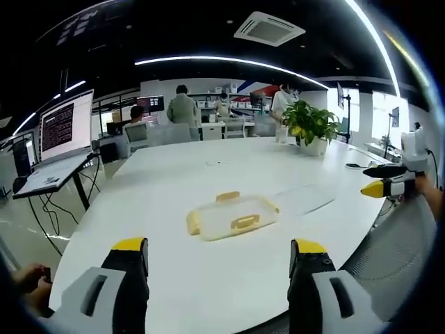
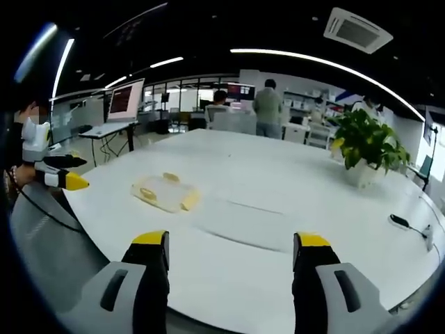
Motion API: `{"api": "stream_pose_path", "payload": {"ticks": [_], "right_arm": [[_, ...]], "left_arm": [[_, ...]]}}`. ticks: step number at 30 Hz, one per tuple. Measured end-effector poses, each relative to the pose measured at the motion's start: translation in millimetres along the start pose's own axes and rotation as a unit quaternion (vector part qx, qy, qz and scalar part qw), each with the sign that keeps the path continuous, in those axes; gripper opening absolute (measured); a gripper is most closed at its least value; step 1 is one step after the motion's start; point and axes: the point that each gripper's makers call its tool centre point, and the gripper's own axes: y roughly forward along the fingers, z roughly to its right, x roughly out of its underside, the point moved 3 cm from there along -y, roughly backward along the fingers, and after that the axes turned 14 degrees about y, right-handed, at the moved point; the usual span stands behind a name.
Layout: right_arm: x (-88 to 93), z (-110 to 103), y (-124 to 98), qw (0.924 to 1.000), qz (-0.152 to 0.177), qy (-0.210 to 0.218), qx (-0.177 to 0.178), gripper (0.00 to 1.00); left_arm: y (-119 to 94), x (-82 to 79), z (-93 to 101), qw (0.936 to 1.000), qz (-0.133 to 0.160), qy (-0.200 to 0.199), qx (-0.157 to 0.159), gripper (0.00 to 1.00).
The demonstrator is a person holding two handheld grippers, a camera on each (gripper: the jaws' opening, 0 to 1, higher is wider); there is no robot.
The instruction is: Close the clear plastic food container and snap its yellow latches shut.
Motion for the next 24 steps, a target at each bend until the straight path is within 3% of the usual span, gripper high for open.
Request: {"api": "stream_pose_path", "payload": {"ticks": [13,15,18,24], "right_arm": [[10.3,6.5,2.1,0.9989,-0.038,-0.018,0.023,0.67],[13.4,7.6,2.8,0.998,-0.05,-0.026,0.028,0.67],[12.5,10.2,1.8,0.9978,-0.047,-0.026,0.038,0.68],[16.4,11.0,3.1,0.9964,-0.062,-0.037,0.044,0.66]], "left_arm": [[-1.3,3.4,4.0,0.9996,-0.02,0.018,-0.001,0.77],[-2.0,1.5,4.8,0.9998,-0.016,0.014,0.0,0.78],[-3.9,-6.6,3.6,0.9999,0.014,0.002,-0.001,0.79],[-2.2,-2.7,7.2,0.9999,0.0,0.009,0.01,0.8]]}}
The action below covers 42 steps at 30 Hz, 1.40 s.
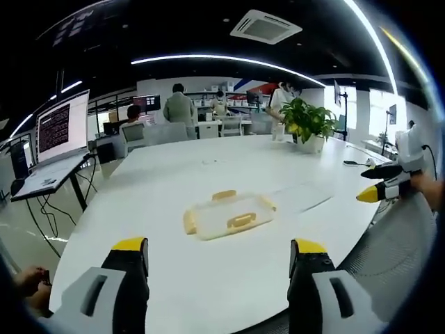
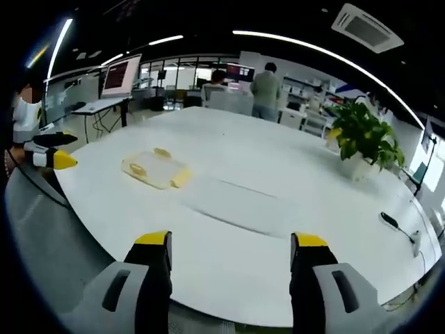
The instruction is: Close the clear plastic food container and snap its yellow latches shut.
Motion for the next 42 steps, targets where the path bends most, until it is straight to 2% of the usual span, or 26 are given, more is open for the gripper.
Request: {"api": "stream_pose_path", "payload": {"ticks": [5,14,17,20,21,22,23,24,26,27,28,29,30,31,32,34,35,38,40,41,42], "right_arm": [[-1.1,0.7,-0.5,0.9999,0.006,0.008,0.004,0.64],[-1.3,2.8,-1.0,0.9998,0.009,0.015,0.012,0.64],[-0.8,2.2,-1.0,0.9998,0.008,0.013,0.011,0.65],[-2.1,0.9,-1.5,0.9997,0.015,0.021,0.003,0.68],[-5.2,-4.4,-2.7,0.999,0.025,0.033,-0.016,0.7],[-14.2,-11.2,-4.3,0.997,0.054,0.037,-0.04,0.68],[-21.5,-17.9,-7.6,0.9943,0.075,0.038,-0.066,0.64],[-28.4,-24.4,-9.4,0.9899,0.091,0.027,-0.105,0.59],[-26.9,-17.7,-6.4,0.9927,0.053,0.04,-0.101,0.56],[-27.2,-16.7,-2.5,0.9931,0.03,0.042,-0.105,0.58],[-27.5,-15.7,-0.6,0.9933,0.025,0.043,-0.104,0.6],[-26.9,-15.3,3.1,0.9931,0.014,0.042,-0.109,0.62],[-27.6,-16.1,9.7,0.992,0.004,0.031,-0.122,0.63],[-25.8,-17.4,12.5,0.9915,-0.011,0.028,-0.126,0.64],[-25.8,-20.1,16.0,0.9907,-0.026,0.016,-0.132,0.63],[-33.0,-25.0,22.3,0.9886,-0.028,-0.024,-0.146,0.6],[-36.4,-27.2,25.4,0.9874,-0.029,-0.039,-0.151,0.6],[-45.5,-34.7,41.3,0.9802,-0.05,-0.077,-0.175,0.6],[-50.8,-38.6,49.7,0.9752,-0.061,-0.1,-0.188,0.6],[-54.4,-43.7,55.9,0.9674,-0.072,-0.129,-0.206,0.59],[-56.4,-46.8,59.5,0.9629,-0.078,-0.144,-0.214,0.6]], "left_arm": [[-1.7,-4.1,-0.7,0.9998,0.018,-0.003,0.0,0.8],[-1.3,-0.8,2.2,0.9998,0.012,0.003,0.014,0.81],[-0.2,3.1,4.3,0.9997,0.0,0.011,0.024,0.85],[0.1,1.7,7.2,0.9992,0.006,0.018,0.036,0.94],[0.5,-0.5,11.5,0.9982,0.013,0.014,0.056,0.96],[-0.1,-0.7,16.1,0.9963,0.012,0.024,0.081,0.95],[0.4,-1.7,14.5,0.9945,0.017,0.05,0.09,0.91],[1.6,-0.6,4.7,0.9941,0.013,0.077,0.075,0.89],[8.0,-1.2,-5.5,0.9922,0.015,0.092,0.083,0.95],[12.0,-0.7,-10.2,0.992,0.012,0.091,0.087,0.99],[18.9,1.2,-10.8,0.9877,0.008,0.1,0.12,0.99],[24.6,3.4,-13.7,0.9868,0.001,0.1,0.127,0.99],[29.4,6.8,-19.1,0.9866,-0.017,0.105,0.124,0.99],[37.8,6.5,-26.0,0.986,-0.022,0.114,0.12,0.99],[42.4,4.0,-29.5,0.9853,-0.016,0.123,0.118,0.99],[52.8,0.1,-38.3,0.981,-0.009,0.153,0.119,0.99],[56.7,-0.4,-40.8,0.9807,-0.013,0.152,0.122,0.99],[70.4,-2.3,-49.7,0.9762,-0.025,0.16,0.145,0.99],[79.6,-3.3,-54.2,0.9697,-0.03,0.175,0.168,0.99],[85.0,-3.5,-58.0,0.9639,-0.039,0.193,0.179,0.99],[88.2,-4.2,-60.4,0.9603,-0.043,0.205,0.184,0.99]]}}
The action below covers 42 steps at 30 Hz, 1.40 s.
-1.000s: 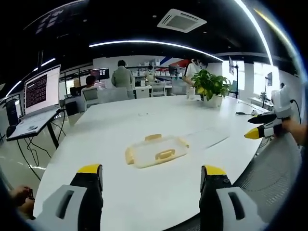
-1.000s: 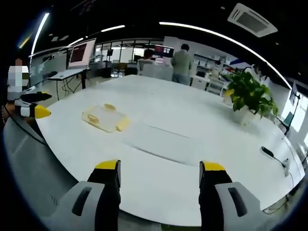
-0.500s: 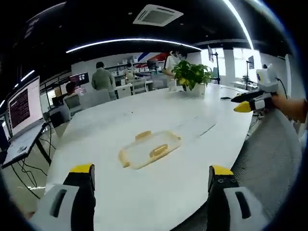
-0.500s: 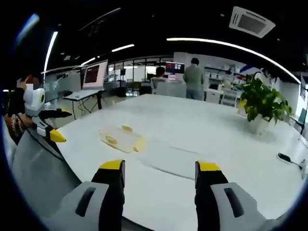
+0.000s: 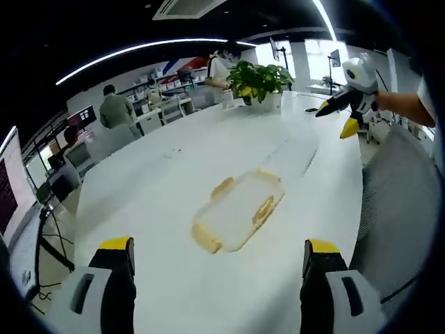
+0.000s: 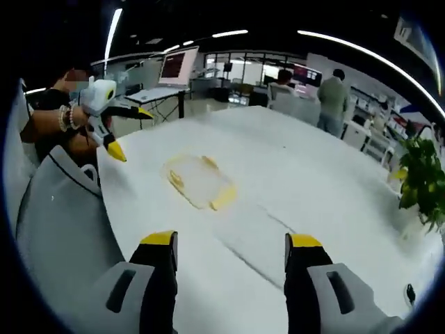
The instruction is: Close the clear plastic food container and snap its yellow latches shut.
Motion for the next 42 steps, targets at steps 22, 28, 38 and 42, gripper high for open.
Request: {"api": "stream_pose_path", "payload": {"ticks": [22,28,38,42], "right_arm": [[-38.3,-7.2,119.9,0.9379,-0.172,-0.258,-0.155,0.61],[-21.4,-9.3,148.4,0.9212,-0.226,-0.247,-0.198,0.62],[-10.7,5.1,171.8,0.9096,-0.259,-0.258,-0.198,0.59],[-11.5,7.7,180.8,0.9094,-0.257,-0.262,-0.195,0.6]], "left_arm": [[77.0,28.6,-16.4,0.9363,-0.119,0.247,0.22,0.97],[93.5,41.0,-10.4,0.9164,-0.147,0.222,0.299,0.84],[103.8,40.2,-4.2,0.9052,-0.147,0.221,0.332,0.8],[104.3,40.4,-5.4,0.9052,-0.135,0.222,0.336,0.79]]}}
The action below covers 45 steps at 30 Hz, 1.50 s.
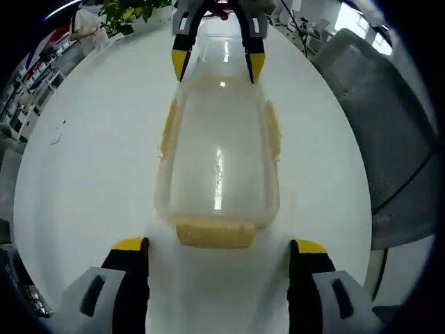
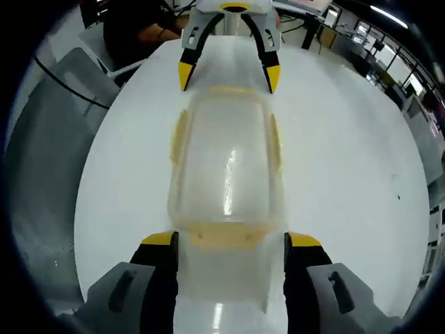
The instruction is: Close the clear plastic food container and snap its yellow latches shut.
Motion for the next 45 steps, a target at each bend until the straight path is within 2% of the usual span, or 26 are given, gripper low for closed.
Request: {"api": "stream_pose_path", "payload": {"ticks": [5,15,18,21,28,29,30,31,34,39,42,45], "right_arm": [[-0.8,-1.1,5.0,0.9998,-0.009,0.009,-0.018,0.55],[-1.0,-0.8,5.0,0.9997,-0.012,0.005,-0.019,0.55],[-2.0,0.9,5.2,0.9997,-0.01,0.015,-0.015,0.52],[-2.0,-0.8,5.4,0.9996,-0.02,0.007,-0.017,0.49],[0.2,0.2,4.6,0.9995,-0.024,0.013,-0.014,0.44],[2.3,0.2,3.0,0.9994,-0.031,0.007,-0.014,0.37],[2.4,1.1,2.9,0.999,-0.033,-0.024,-0.019,0.37],[4.0,-0.6,1.7,0.9995,-0.028,-0.003,-0.016,0.37],[2.3,0.5,2.9,0.9995,-0.026,-0.001,-0.017,0.37],[-0.8,-1.8,5.2,0.9978,-0.064,-0.007,-0.01,0.37],[-2.1,-0.8,6.0,0.9937,-0.111,-0.011,-0.002,0.37],[-5.0,-0.3,7.2,0.9917,-0.128,-0.011,0.0,0.36]], "left_arm": [[-0.3,-2.0,-2.7,0.9999,0.011,0.002,-0.001,0.72],[0.9,-7.7,-6.5,0.9997,0.026,0.002,-0.003,0.6],[1.3,-11.8,-9.5,0.9994,0.03,-0.016,-0.009,0.52],[0.1,-14.9,-8.0,0.9998,0.01,-0.018,-0.006,0.47],[-1.7,-15.6,-5.9,0.9998,0.001,-0.02,-0.003,0.45],[-3.0,-15.0,-4.3,0.9998,-0.004,-0.018,0.0,0.38],[-3.7,-13.8,-3.5,0.9994,-0.013,-0.031,-0.003,0.34],[-2.4,-16.8,-2.1,0.9998,-0.004,-0.02,-0.004,0.34],[-1.6,-16.4,-1.2,0.9997,-0.01,-0.023,-0.002,0.34],[-0.3,-15.8,0.3,0.9997,-0.012,-0.023,0.0,0.34],[0.8,-16.1,0.3,0.9996,-0.019,-0.023,0.003,0.34],[1.9,-16.5,-0.6,0.9993,-0.029,-0.025,0.006,0.34]]}}
